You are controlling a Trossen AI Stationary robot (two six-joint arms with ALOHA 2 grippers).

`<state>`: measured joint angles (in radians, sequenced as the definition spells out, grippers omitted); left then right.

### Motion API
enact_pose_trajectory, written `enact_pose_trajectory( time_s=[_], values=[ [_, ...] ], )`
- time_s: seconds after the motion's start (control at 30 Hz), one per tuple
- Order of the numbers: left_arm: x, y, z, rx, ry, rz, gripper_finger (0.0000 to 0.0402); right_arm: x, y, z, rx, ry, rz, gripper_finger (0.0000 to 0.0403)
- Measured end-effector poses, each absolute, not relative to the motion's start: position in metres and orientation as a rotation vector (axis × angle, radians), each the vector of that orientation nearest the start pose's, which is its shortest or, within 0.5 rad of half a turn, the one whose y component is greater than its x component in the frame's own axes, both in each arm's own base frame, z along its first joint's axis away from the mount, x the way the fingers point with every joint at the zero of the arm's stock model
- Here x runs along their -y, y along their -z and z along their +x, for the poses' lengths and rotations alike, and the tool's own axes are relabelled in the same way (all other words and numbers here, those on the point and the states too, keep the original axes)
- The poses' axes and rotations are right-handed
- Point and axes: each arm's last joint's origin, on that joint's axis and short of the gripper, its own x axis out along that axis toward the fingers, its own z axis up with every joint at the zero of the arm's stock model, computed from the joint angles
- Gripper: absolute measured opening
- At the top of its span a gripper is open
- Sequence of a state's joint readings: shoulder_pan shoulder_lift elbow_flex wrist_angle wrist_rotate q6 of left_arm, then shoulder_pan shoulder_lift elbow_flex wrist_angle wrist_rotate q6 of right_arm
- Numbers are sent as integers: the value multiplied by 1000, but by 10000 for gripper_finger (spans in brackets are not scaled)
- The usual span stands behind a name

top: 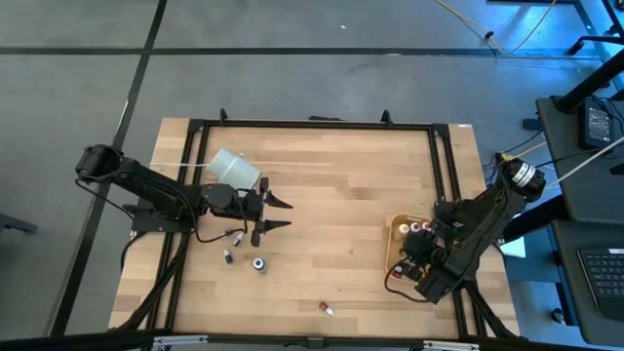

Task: Pick & Place food coloring
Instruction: Put the large orange food coloring bottle into the yellow bin

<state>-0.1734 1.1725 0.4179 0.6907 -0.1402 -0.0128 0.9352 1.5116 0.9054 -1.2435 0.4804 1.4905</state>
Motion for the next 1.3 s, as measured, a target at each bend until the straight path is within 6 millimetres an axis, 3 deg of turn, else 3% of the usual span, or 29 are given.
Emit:
enact_pose_trajectory(
  time_s=[0.47,0.77,0.87,1.03,1.3],
  values=[
    [36,-217,231,-63,33,-3,202,-163,-188,137,-1160,678,1,155],
    [36,-217,231,-63,33,-3,202,-162,-187,138,-1277,616,-48,155],
    [36,-217,231,-63,33,-3,201,-162,-186,143,-1241,630,20,155],
    [36,-217,231,-63,33,-3,204,-168,-184,147,-1268,524,14,155],
    [36,-217,231,-63,33,-4,201,-158,-206,141,-1255,425,43,155]
  ],
)
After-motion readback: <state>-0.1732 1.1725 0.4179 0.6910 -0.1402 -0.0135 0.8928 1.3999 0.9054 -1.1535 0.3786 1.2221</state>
